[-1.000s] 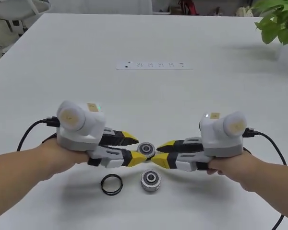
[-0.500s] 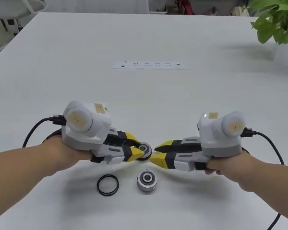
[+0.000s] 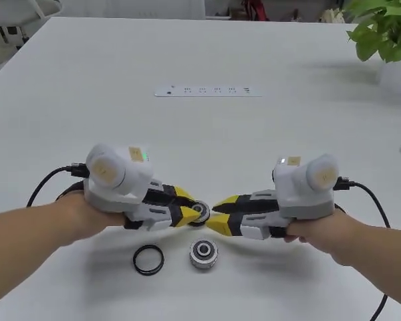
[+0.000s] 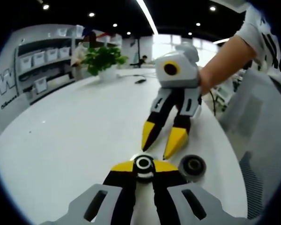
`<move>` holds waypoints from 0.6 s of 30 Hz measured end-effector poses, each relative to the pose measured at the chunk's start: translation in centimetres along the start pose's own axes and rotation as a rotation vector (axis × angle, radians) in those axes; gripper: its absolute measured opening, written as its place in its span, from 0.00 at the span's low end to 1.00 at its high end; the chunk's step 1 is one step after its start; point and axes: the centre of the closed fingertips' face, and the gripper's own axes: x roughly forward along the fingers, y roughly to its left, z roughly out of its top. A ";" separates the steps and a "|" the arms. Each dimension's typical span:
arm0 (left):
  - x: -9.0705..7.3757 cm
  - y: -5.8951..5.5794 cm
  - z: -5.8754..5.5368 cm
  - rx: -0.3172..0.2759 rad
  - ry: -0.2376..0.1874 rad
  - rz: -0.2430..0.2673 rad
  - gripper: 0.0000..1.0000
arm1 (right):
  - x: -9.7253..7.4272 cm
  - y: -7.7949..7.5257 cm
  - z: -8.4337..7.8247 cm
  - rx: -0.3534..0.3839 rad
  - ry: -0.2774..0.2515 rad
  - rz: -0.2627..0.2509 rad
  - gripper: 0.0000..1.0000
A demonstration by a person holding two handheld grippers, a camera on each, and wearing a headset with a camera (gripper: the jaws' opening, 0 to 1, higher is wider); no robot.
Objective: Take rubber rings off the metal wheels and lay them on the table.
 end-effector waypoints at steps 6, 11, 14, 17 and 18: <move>-0.3 -0.8 -0.3 0.007 0.000 -0.006 0.13 | 0.6 0.7 -0.2 -0.030 0.022 0.028 0.20; -0.6 -1.0 -0.5 -0.003 -0.007 -0.004 0.13 | 0.9 1.3 -0.5 -0.071 0.049 0.045 0.19; -0.5 -1.0 -0.5 -0.008 -0.008 0.004 0.12 | 0.7 1.2 -0.6 -0.081 0.059 0.045 0.18; -0.5 -0.9 -0.5 -0.010 -0.010 0.008 0.12 | 0.6 1.1 -0.7 -0.083 0.063 0.043 0.15; -0.5 -0.9 -0.5 -0.011 -0.011 0.008 0.12 | 0.6 1.1 -0.7 -0.083 0.064 0.042 0.15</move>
